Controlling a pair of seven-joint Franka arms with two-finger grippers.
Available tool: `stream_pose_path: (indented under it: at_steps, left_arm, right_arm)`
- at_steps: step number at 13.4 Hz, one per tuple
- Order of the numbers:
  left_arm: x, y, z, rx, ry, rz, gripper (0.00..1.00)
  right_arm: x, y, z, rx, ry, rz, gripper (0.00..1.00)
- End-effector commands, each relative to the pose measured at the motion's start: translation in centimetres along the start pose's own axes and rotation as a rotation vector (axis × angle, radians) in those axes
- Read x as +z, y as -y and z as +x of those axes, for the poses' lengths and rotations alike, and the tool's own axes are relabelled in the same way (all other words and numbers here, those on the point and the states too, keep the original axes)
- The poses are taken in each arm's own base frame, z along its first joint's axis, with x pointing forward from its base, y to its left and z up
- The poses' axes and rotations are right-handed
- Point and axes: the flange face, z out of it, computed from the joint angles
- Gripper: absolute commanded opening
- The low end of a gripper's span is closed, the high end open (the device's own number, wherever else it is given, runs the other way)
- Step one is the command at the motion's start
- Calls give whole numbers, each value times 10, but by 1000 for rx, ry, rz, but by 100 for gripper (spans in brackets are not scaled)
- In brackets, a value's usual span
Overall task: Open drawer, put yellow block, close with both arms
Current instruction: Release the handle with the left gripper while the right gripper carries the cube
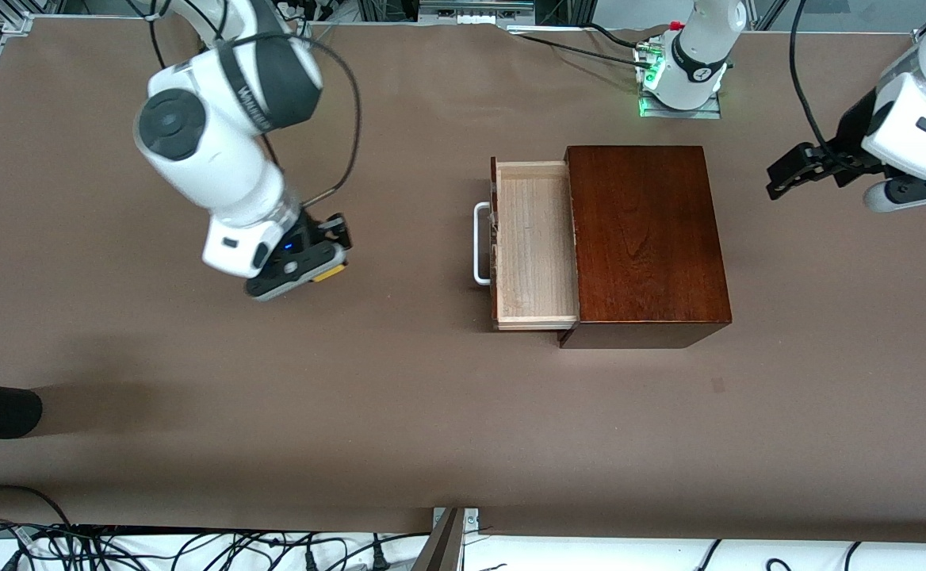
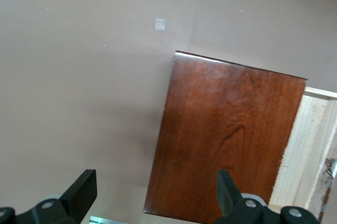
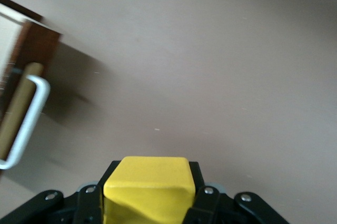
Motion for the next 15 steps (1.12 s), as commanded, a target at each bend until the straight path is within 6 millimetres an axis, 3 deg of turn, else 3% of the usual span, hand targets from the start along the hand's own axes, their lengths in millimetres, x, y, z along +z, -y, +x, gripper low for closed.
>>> stream_pose_path:
  at_steps: [1, 3, 5, 10, 15]
  left_arm:
    - [5, 31, 3, -16, 12, -15, 100]
    - [1, 58, 9, -59, 2, -15, 100]
    - [2, 65, 11, -70, 1, -14, 100]
    - [8, 66, 15, -70, 10, -17, 100]
    - [9, 66, 14, -72, 22, -20, 100]
  right_arm:
    - [13, 64, 9, -26, 15, -4, 0]
    - [29, 99, 13, -79, 13, -4, 0]
    - [35, 132, 21, -147, -3, -4, 0]
    - [49, 210, 26, -352, -42, 1, 0]
    - [74, 264, 17, -531, -82, 30, 0]
